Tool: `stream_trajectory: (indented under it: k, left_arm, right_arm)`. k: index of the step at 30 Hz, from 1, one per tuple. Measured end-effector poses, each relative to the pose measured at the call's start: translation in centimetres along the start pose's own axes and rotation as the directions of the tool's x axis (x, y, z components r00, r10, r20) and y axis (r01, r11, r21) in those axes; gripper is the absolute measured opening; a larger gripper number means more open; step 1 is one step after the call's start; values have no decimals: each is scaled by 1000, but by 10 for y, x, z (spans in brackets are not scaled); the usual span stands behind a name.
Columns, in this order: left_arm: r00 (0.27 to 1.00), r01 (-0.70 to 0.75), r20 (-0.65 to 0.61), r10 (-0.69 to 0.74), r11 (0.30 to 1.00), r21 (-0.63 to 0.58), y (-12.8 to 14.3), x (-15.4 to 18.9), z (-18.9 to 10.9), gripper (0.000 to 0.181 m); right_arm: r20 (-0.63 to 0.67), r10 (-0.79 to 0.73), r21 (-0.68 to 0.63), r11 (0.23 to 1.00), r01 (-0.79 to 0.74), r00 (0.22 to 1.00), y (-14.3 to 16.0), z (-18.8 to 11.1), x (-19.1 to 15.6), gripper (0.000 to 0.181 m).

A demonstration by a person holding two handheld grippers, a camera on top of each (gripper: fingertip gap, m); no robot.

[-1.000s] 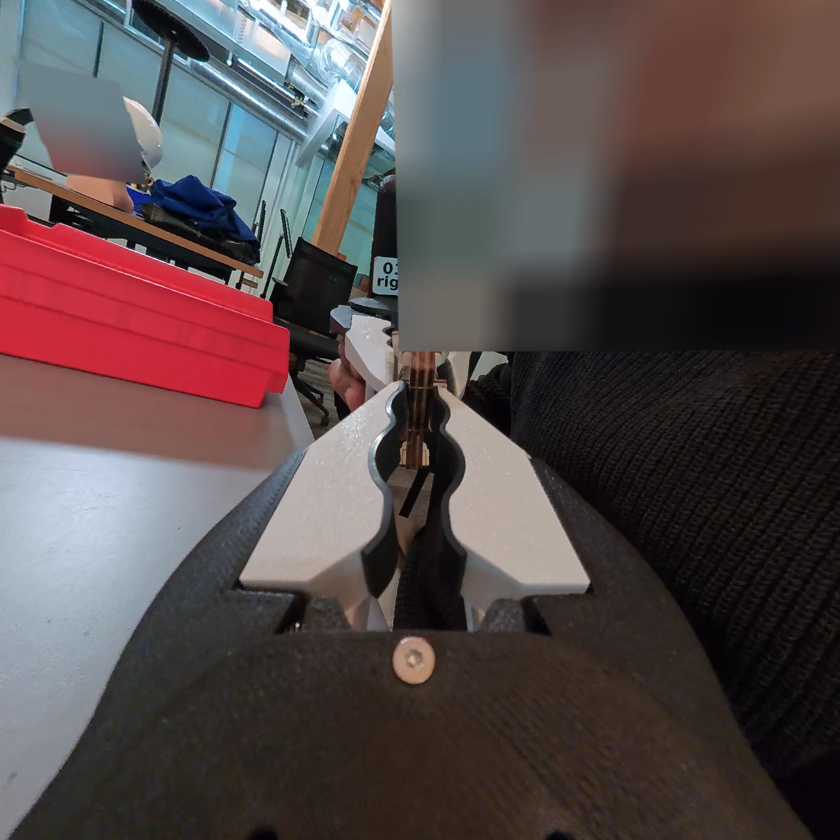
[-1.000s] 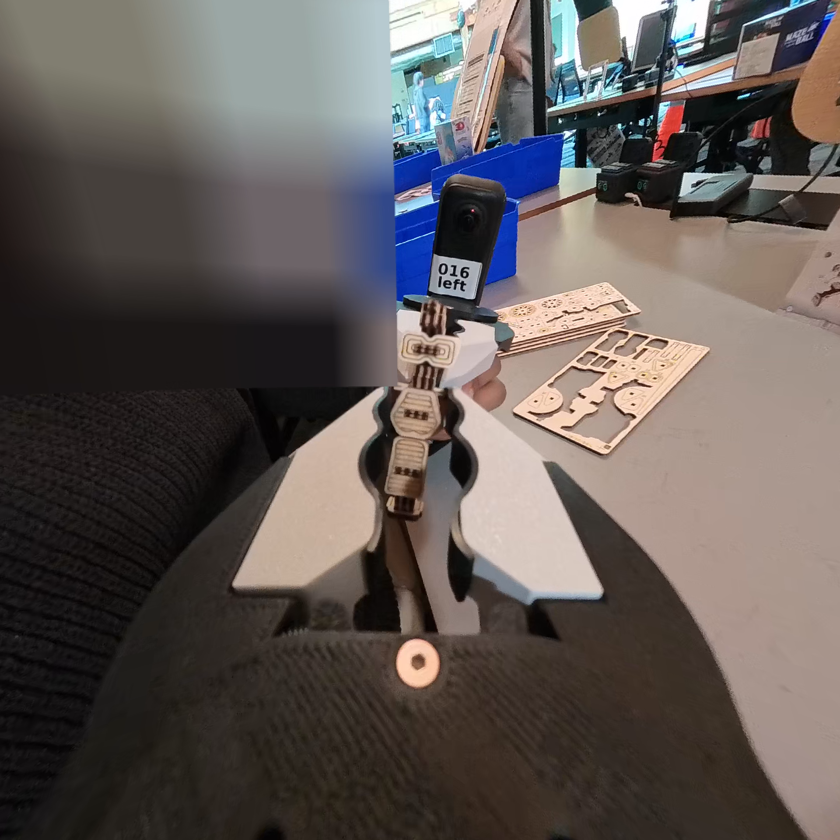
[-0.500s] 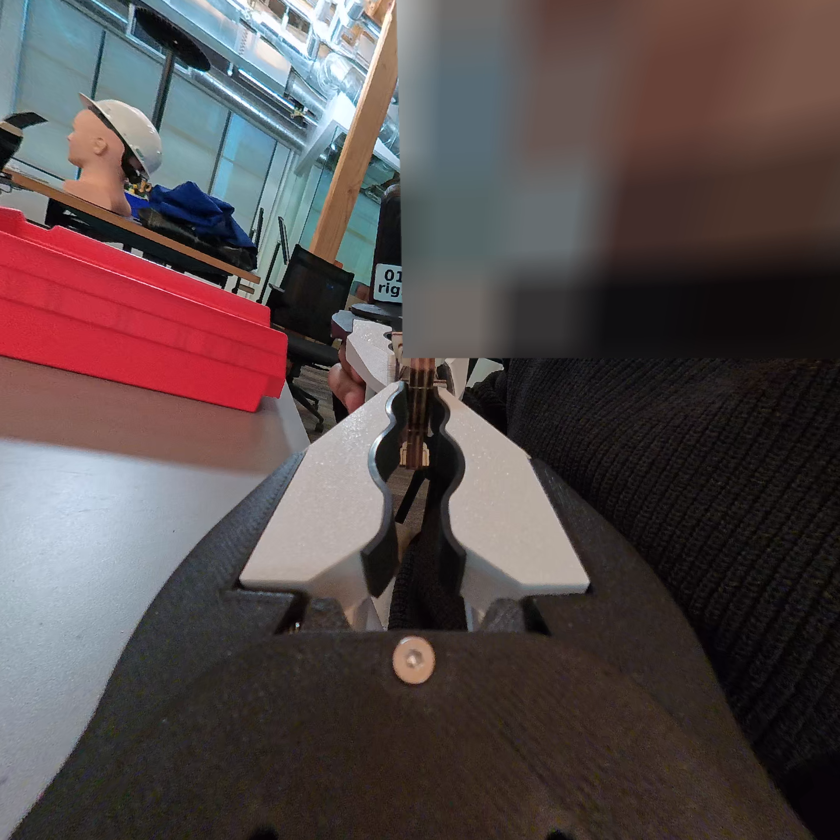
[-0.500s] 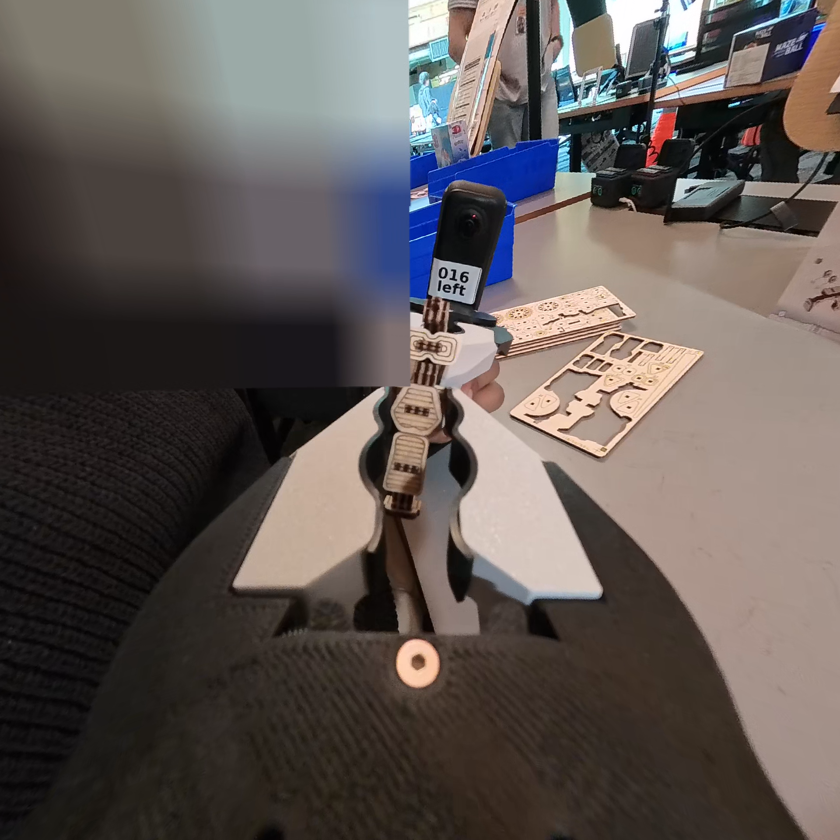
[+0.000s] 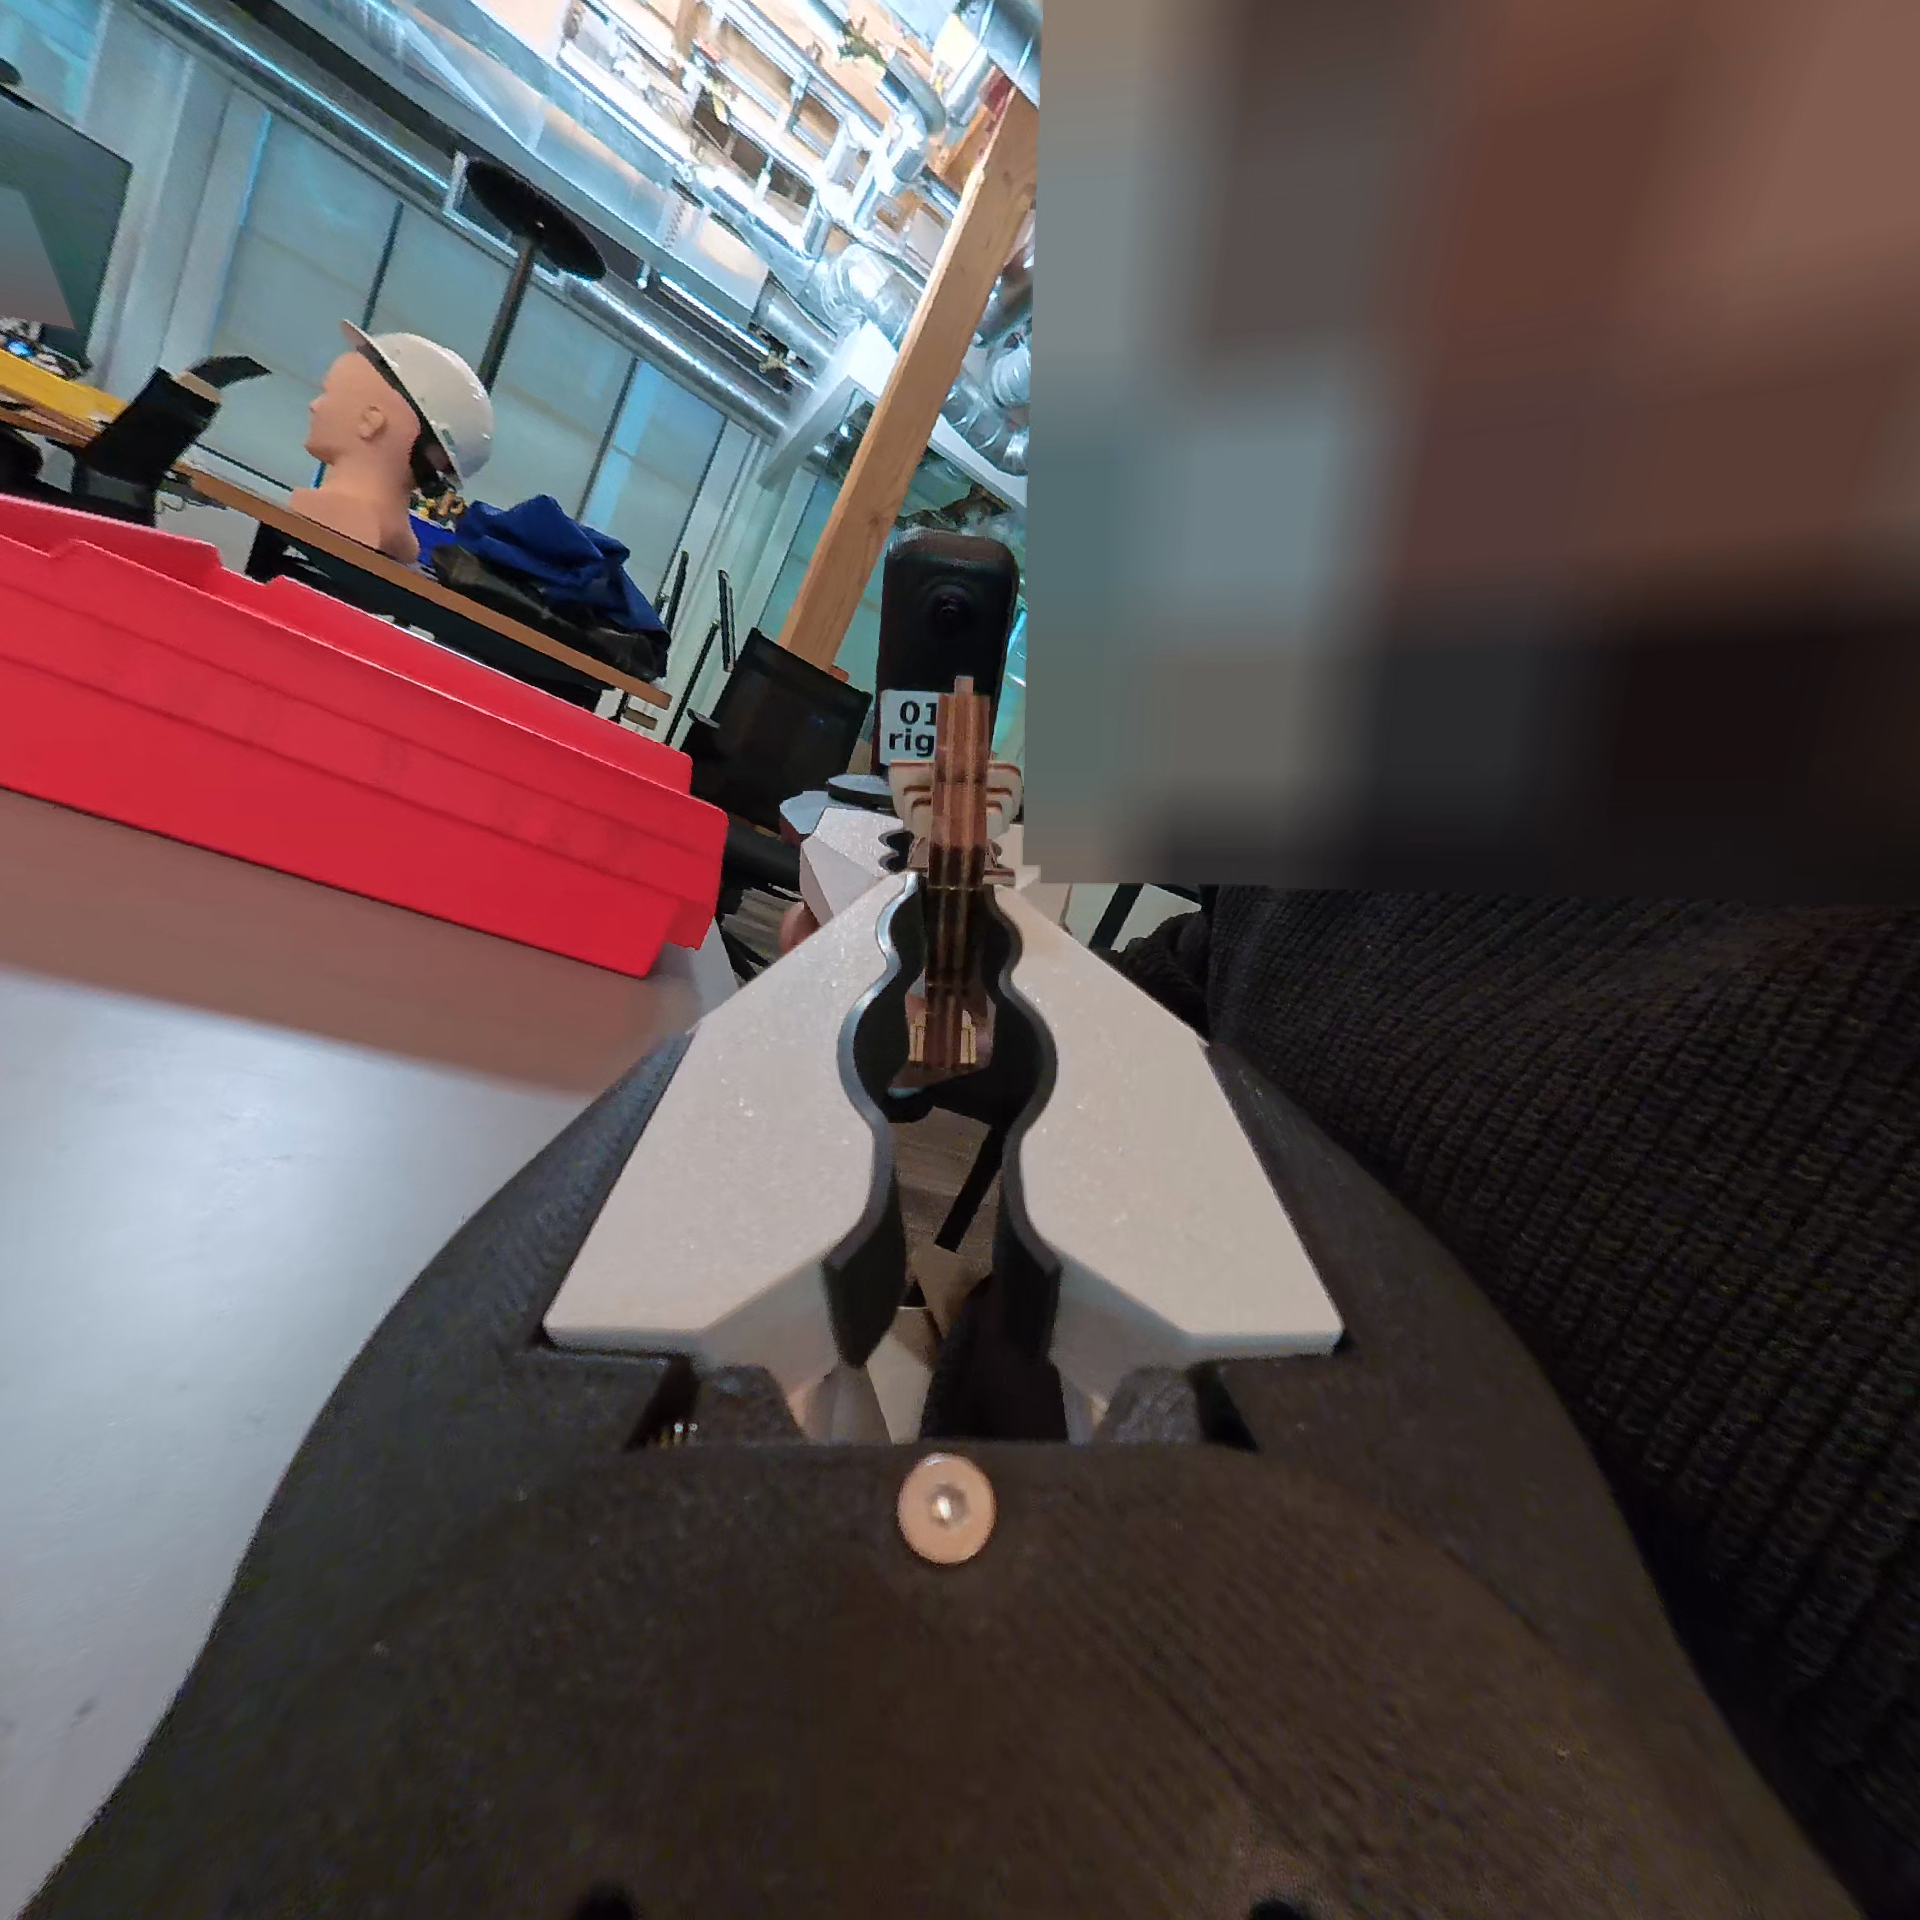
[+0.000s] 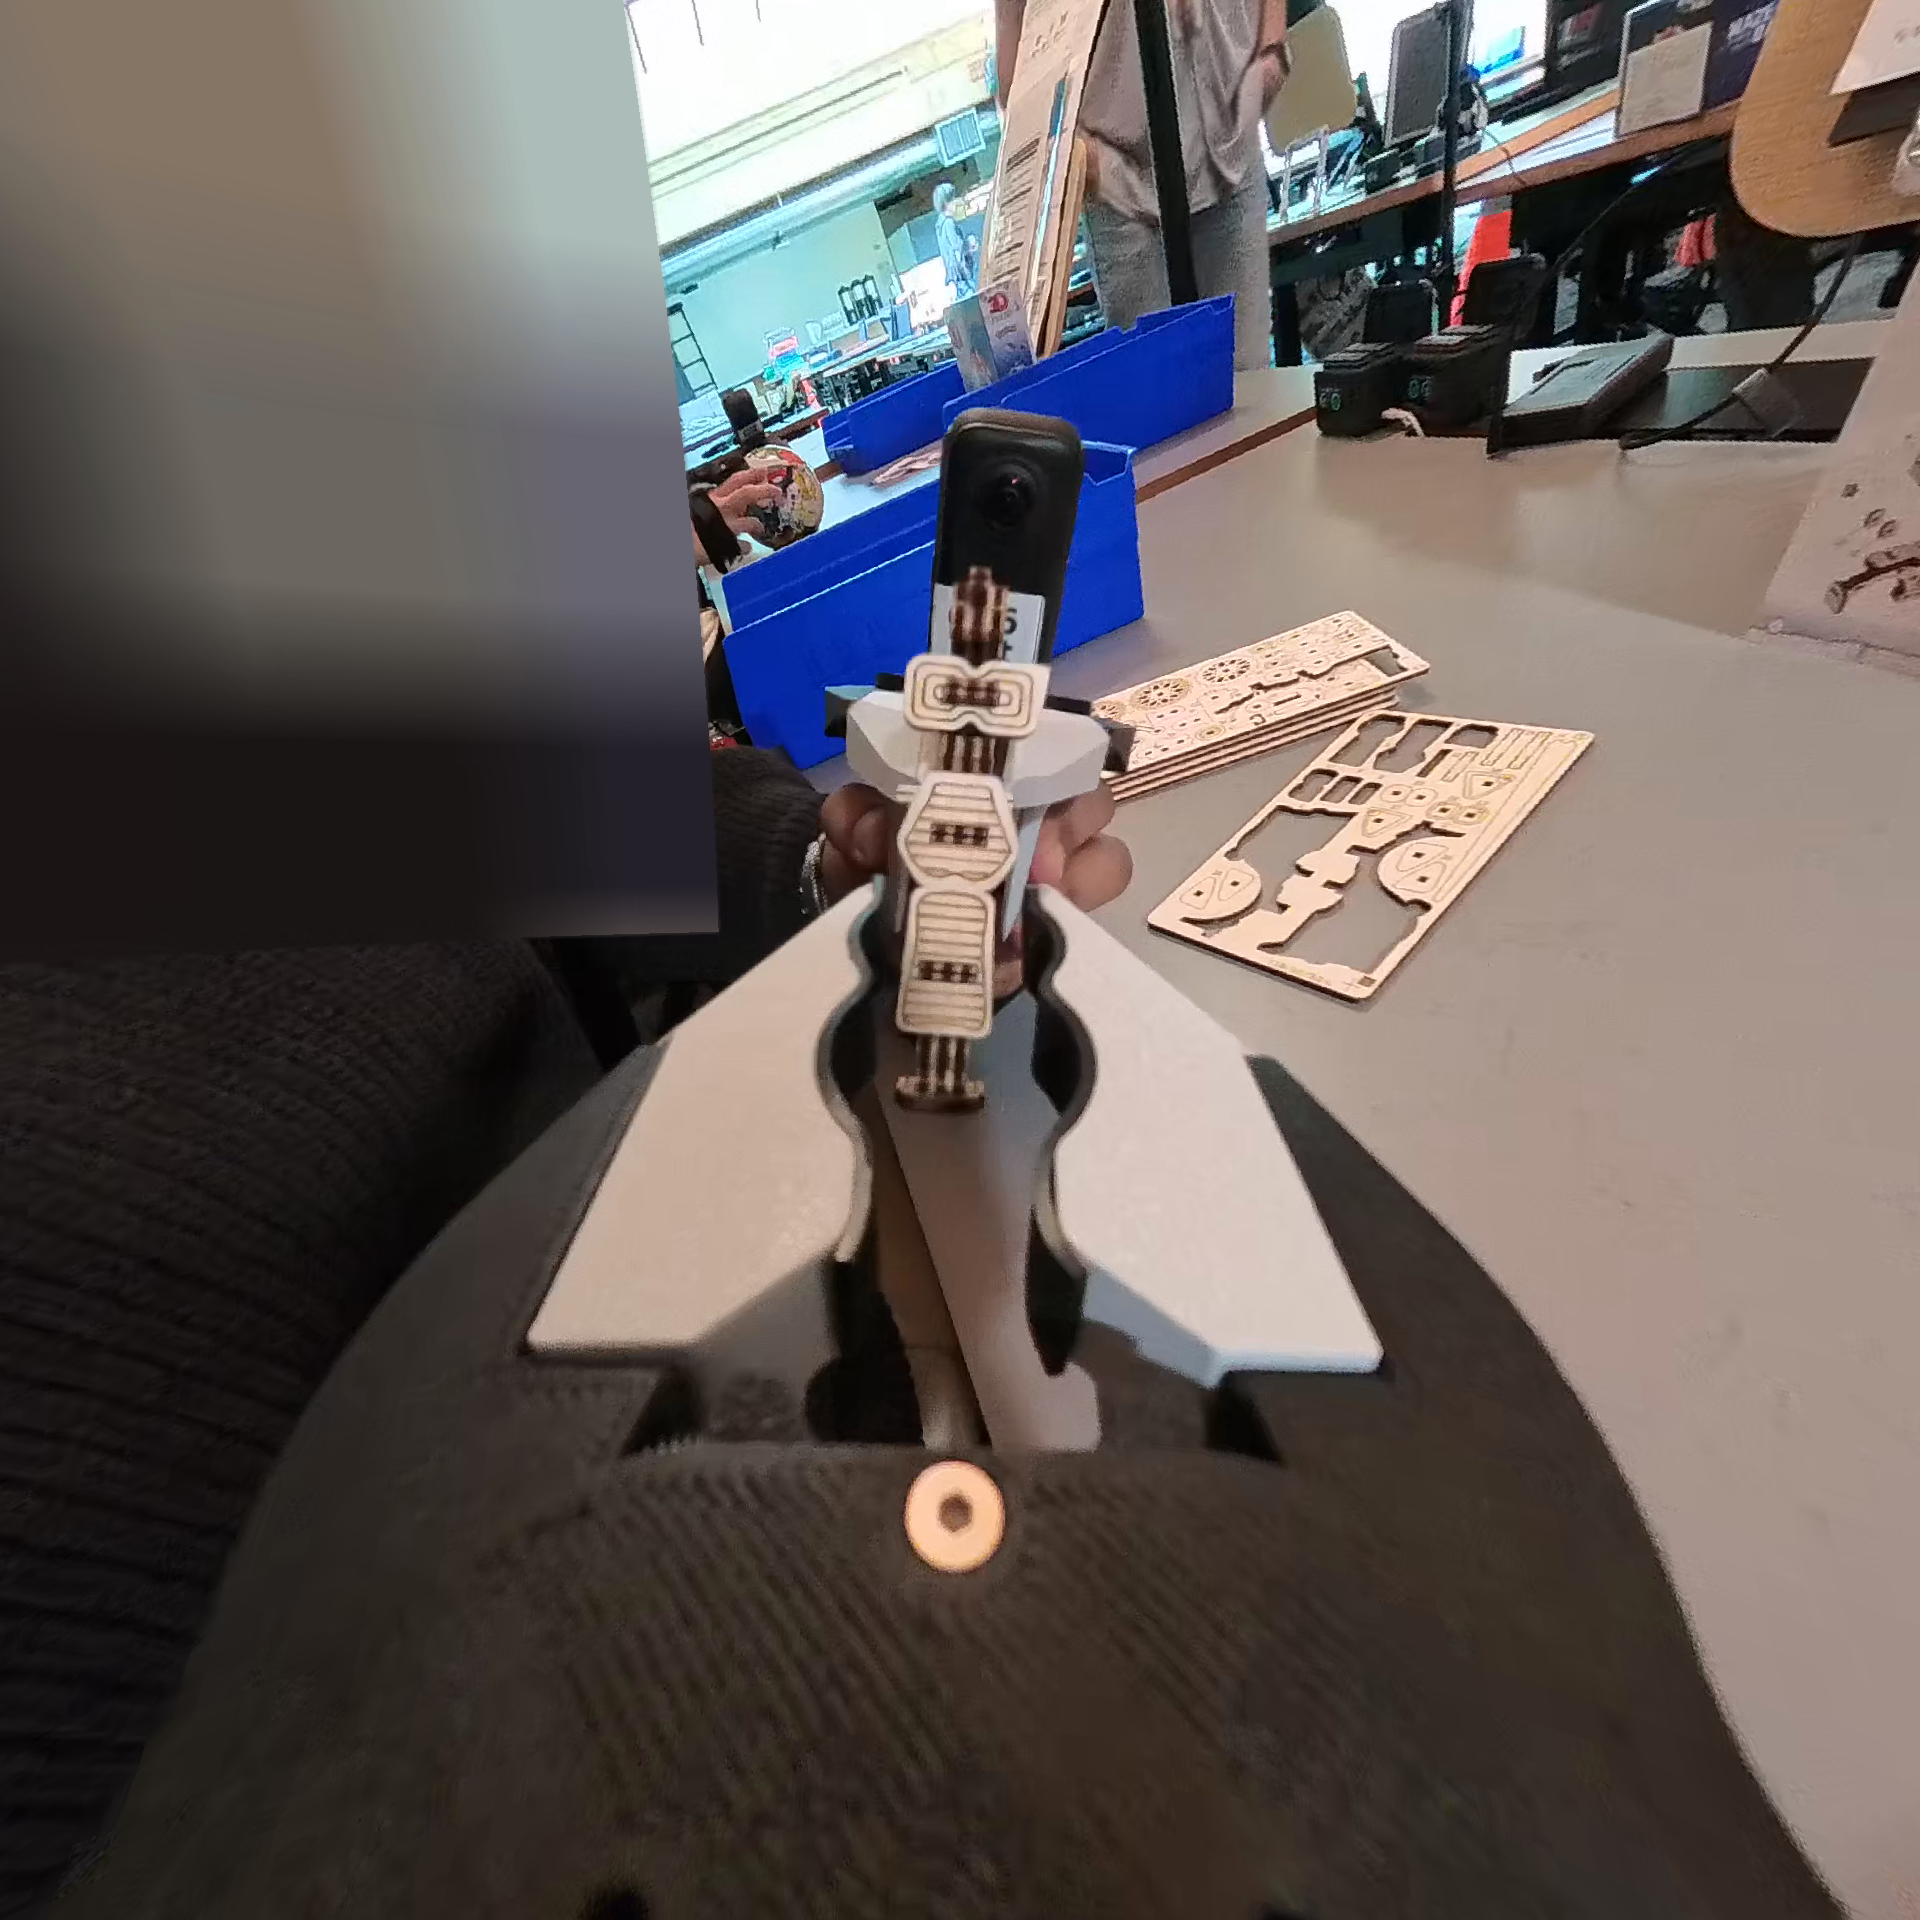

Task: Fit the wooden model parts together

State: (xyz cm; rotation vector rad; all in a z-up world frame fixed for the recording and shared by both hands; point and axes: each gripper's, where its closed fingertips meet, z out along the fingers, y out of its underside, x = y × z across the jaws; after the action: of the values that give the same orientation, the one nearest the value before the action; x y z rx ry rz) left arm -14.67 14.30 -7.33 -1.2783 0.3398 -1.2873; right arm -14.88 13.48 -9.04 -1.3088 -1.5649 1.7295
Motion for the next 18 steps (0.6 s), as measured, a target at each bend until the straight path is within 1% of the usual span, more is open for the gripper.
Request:
stream_trajectory:
  k: [7,13,16,18]
  left_arm:
    - [1000,3,9,-3,1000,22,-2,-2,0,6]
    - [998,50,21,-51,997,65,-8,-7,-4,6]
    - [997,68,28,-70,996,64,-8,-10,-4,6]
    - [996,78,47,-81,995,61,-7,-13,-3,6]
  right_arm:
    - [-5,0,7,1000,1,1000,1,2,1,22]
    - [-4,19,12,1000,-19,1000,2,2,3,23]
    - [-18,33,15,999,-33,999,3,1,7,16]
    - [-28,53,15,998,-53,998,5,1,12,15]
